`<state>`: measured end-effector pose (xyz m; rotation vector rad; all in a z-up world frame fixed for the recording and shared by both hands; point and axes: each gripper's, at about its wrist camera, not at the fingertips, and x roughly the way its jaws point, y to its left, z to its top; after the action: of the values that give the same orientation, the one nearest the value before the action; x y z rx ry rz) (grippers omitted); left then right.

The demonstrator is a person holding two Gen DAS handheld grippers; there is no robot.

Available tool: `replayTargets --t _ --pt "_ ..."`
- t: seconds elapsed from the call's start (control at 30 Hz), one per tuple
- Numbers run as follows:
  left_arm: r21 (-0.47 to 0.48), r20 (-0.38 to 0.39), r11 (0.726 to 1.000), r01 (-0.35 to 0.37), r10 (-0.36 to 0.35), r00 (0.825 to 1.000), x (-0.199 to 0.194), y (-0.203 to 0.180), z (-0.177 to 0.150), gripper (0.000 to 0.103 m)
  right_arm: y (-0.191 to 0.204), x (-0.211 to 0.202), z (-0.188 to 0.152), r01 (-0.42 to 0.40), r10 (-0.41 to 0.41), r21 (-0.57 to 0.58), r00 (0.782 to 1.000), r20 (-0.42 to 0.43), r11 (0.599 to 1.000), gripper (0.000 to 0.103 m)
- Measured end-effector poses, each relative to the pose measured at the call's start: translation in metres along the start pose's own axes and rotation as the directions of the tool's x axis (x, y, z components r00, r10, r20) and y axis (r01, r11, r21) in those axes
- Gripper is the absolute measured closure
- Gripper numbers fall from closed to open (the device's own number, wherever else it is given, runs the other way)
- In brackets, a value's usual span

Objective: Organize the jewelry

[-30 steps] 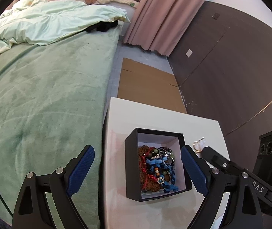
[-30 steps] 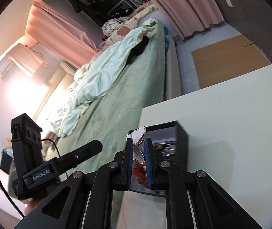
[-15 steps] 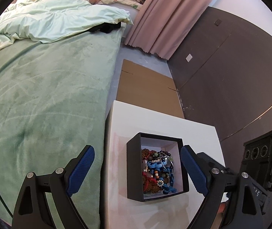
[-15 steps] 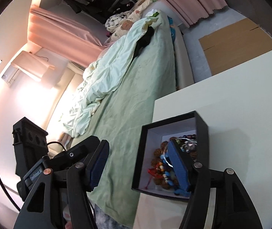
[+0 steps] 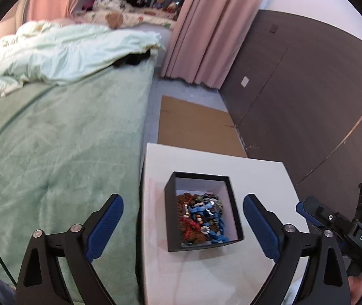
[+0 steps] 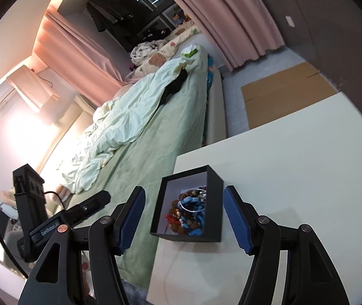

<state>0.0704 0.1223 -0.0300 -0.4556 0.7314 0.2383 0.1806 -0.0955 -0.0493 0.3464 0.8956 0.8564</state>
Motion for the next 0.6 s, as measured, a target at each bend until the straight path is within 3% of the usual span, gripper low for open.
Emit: replayTargets --t 0.1,0.23,0.3,0.6 --pt "0.043 0.052 0.999 -0.012 0.009 0.999 -0.015 -0.013 -0.006 0.001 0.001 -0.014 -0.003 0.034 -0.034 -0.030 0.999 0.020 0.999 0.024" --pt "0.086 0.103 0.996 -0.010 0.001 0.995 -0.031 -0.025 -0.013 0.000 -0.002 -0.027 -0.008 0.090 -0.088 -0.060 0.996 0.023 0.994 0.019" --pt "0.093 0.113 0.996 -0.010 0.000 0.994 -0.035 -0.029 -0.016 0.000 -0.004 -0.030 -0.008 0.099 -0.099 -0.058 0.995 0.015 0.993 0.002" --pt "0.140 0.140 0.989 -0.042 0.022 0.990 -0.047 -0.045 -0.028 0.000 0.006 -0.056 -0.017 0.159 -0.154 -0.155 0.987 0.044 0.975 0.000"
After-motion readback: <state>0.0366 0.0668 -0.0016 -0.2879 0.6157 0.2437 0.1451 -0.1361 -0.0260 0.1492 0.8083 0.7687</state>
